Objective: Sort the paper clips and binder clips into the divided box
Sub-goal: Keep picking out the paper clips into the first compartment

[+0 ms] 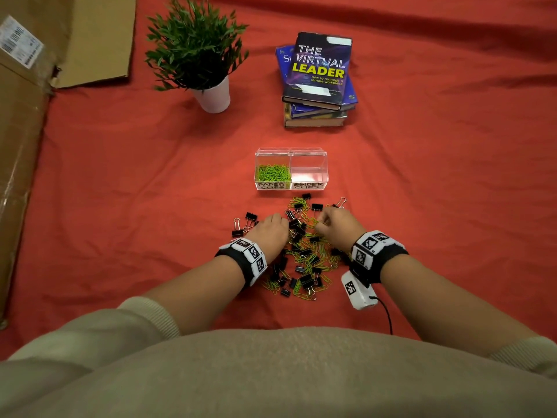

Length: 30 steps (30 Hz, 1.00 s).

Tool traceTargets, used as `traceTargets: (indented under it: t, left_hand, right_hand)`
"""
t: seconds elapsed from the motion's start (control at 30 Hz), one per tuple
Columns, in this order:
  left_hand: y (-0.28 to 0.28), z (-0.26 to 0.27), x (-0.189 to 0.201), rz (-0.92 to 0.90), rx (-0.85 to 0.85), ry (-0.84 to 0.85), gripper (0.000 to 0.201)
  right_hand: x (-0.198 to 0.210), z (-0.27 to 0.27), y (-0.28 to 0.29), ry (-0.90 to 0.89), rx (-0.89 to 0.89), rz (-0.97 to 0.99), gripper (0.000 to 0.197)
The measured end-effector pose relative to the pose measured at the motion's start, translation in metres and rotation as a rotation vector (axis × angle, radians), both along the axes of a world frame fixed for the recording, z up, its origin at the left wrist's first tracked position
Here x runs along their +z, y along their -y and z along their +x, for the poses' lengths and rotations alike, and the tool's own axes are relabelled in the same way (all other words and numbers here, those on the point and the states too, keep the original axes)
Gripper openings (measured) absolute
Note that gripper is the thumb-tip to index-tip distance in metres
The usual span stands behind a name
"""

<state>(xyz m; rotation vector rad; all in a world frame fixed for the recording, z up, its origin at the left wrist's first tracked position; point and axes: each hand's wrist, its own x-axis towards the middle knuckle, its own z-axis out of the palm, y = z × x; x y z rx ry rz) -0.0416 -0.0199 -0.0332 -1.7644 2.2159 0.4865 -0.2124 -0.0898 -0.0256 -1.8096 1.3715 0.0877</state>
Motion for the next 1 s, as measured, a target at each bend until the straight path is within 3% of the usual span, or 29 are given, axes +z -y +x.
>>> traceTargets:
  t: [0.1, 0.2, 0.3, 0.43, 0.53, 0.7, 0.87, 1.0]
  left_hand:
    - [0.003, 0.006, -0.002, 0.057, 0.090, -0.116, 0.029]
    - [0.004, 0.011, 0.000, 0.095, 0.313, -0.297, 0.014]
    - [0.002, 0.018, 0.002, 0.090, 0.510, -0.431, 0.008]
    - [0.003, 0.025, 0.007, 0.064, 0.658, -0.567, 0.006]
    - [0.010, 0.032, 0.015, 0.023, 0.696, -0.609, 0.008]
    - [0.035, 0.050, 0.033, -0.069, 0.674, -0.593, 0.020]
    - [0.074, 0.063, 0.044, -0.162, 0.667, -0.525, 0.022]
    - [0.101, 0.064, 0.048, -0.151, 0.625, -0.454, 0.024]
  right_hand:
    - [0.010, -0.009, 0.008, 0.125, -0.138, 0.162, 0.011]
    - [0.028, -0.007, 0.022, 0.221, -0.225, 0.249, 0.012]
    - [0.044, 0.013, 0.041, 0.260, -0.226, 0.181, 0.015]
    - [0.054, 0.065, 0.068, 0.155, -0.093, -0.097, 0.019]
    - [0.050, 0.100, 0.081, 0.009, 0.030, -0.181, 0.013]
    - [0.044, 0.120, 0.078, -0.075, 0.214, -0.257, 0.026]
    - [0.045, 0.083, 0.066, 0.119, 0.070, -0.299, 0.021]
    - [0.033, 0.048, 0.035, 0.046, 0.154, -0.198, 0.021]
